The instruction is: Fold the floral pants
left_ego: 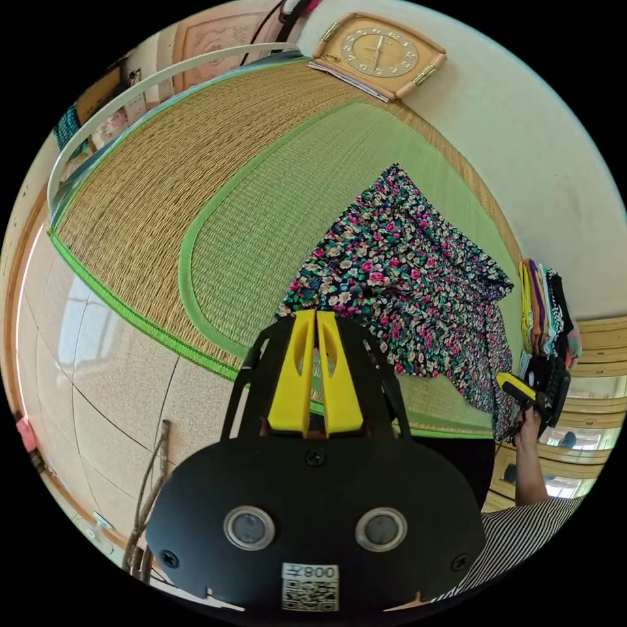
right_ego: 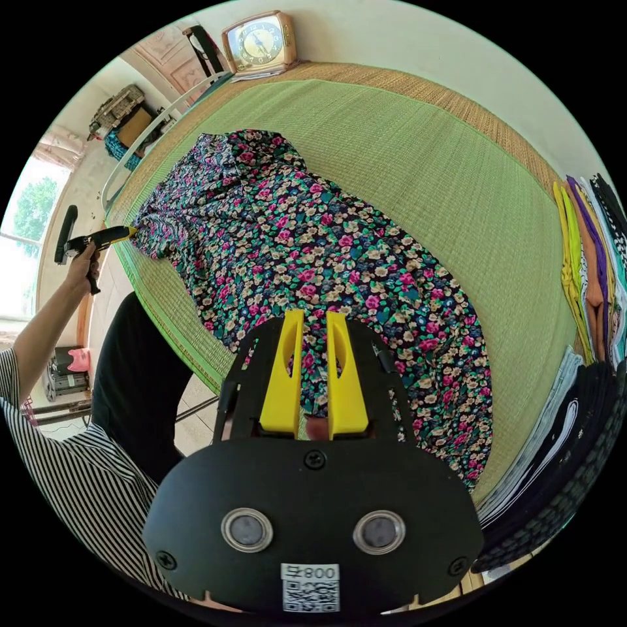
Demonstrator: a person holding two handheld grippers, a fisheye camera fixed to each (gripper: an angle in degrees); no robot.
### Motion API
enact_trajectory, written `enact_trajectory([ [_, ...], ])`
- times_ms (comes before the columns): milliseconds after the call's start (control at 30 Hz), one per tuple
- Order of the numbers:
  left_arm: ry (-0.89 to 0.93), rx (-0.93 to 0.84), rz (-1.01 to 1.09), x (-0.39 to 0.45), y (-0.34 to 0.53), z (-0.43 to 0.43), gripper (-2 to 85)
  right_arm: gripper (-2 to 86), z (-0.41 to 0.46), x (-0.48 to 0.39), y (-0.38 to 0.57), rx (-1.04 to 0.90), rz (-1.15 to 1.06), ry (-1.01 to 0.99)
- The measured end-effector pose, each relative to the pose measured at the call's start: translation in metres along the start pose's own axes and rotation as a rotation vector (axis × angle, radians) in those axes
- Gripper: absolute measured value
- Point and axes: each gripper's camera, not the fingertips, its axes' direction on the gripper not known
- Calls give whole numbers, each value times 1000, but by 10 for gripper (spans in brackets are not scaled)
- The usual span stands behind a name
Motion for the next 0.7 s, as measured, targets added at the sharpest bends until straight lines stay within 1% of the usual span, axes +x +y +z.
enact_trajectory([
  [100,-110,5,32,0,2,-14,4,61,4,-4,-11,-22,4,-37],
  [167,-102,8,7,-9,5,-22,4,59,7,-11,-16,-35,-7,-64],
  [267,-150,-3,-16,-16,12,-30,6,60,13,-26,-19,-50,-37,-96],
  [333,-147,16,-22,-15,15,-34,10,61,12,-35,-20,-47,-47,-101],
  [433,-174,117,-17,2,14,-45,23,61,7,-41,-19,-42,-48,-126],
  [500,-76,179,68,29,1,-48,33,59,-2,-39,-15,-12,-26,-154],
  [567,18,184,157,53,-15,-40,36,58,-14,-36,-5,17,3,-148],
  [667,169,101,279,97,-51,-11,38,59,-23,-28,10,11,47,-117],
  [700,190,65,319,115,-64,3,37,59,-24,-26,14,4,56,-108],
])
